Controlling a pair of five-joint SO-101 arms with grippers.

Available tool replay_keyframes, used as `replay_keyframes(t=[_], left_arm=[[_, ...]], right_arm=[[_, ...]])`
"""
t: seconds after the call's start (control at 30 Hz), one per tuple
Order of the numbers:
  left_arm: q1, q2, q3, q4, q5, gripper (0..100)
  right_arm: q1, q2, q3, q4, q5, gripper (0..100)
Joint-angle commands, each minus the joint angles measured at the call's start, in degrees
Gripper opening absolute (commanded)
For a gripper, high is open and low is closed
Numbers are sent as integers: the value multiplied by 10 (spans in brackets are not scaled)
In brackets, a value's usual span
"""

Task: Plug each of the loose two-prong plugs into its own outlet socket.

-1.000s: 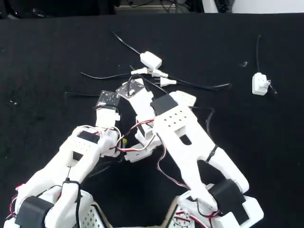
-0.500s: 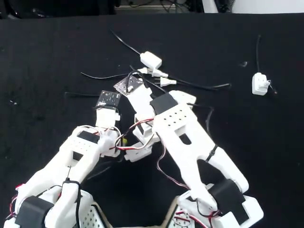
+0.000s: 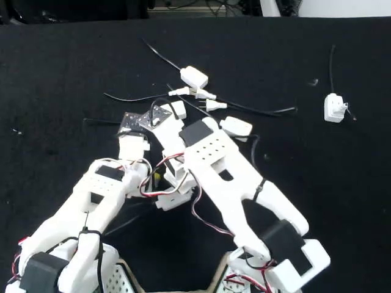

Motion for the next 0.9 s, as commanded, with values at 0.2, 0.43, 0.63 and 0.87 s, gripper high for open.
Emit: replay_keyframes(t=[0.2, 0.43, 0.63, 0.87], left_arm=[[-7, -3, -32, -3, 4, 195], [-7, -3, -31, -3, 2, 195], [-7, -3, -32, -3, 2, 195], [-7, -3, -32, -3, 2, 195]], right_arm=[[-9, 3, -38, -2, 6, 11], [-10, 3, -42, 11, 7, 11], [-11, 7, -39, 12, 7, 11], [-11, 8, -42, 1, 8, 11]])
